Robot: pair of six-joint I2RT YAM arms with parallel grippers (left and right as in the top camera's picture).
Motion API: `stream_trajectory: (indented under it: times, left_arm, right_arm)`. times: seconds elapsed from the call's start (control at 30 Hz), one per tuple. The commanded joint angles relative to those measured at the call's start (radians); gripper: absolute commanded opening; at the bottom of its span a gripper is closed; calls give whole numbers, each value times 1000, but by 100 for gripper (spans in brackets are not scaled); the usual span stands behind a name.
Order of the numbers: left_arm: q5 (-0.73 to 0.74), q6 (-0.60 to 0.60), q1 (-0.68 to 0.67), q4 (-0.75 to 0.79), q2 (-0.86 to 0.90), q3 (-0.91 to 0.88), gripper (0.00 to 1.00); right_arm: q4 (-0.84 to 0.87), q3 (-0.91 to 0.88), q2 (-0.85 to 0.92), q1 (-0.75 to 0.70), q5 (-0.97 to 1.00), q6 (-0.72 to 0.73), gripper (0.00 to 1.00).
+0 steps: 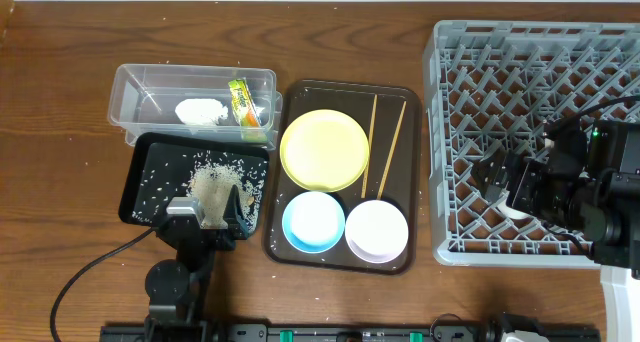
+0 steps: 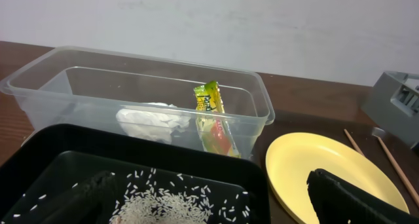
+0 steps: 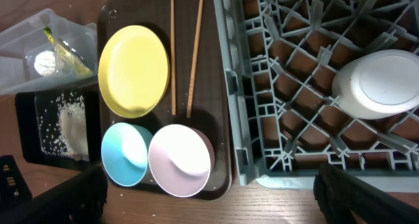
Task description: Sort waste into correct bins and load items into the dishwasher rack
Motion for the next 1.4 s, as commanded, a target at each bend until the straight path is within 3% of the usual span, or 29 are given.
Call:
stream_trajectory:
  times: [0.0,0.23,0.4,0.53,0.6,0.8,1.0,1.37]
  left_arm:
    - [13,13,5,-9,-7,-27,96]
    - [13,13,5,-9,-7,-27,96]
    - [13,13,5,-9,-7,-27,96]
    - [13,13,5,-9,-7,-27,96]
    - [13,13,5,-9,-7,-27,96]
    - [13,13,5,-9,-7,-27,96]
    - [13,13,5,-9,-7,-27,96]
    - [13,13,5,-9,-7,-27,96]
  right_arm:
    - [0,2,-2,2,0,-12,99]
    - [0,2,-2,2,0,-10,99]
    - [71,2,-2,2,1,115,99]
    - [125,2,-2,5,-40,93,99]
    - [119,2,5,36,-129,11,98]
    - [89,-13,56,356,-40,-11,89]
    - [140,-60,190,694,182,99,94]
    - [237,-220,443,718,180,13,84]
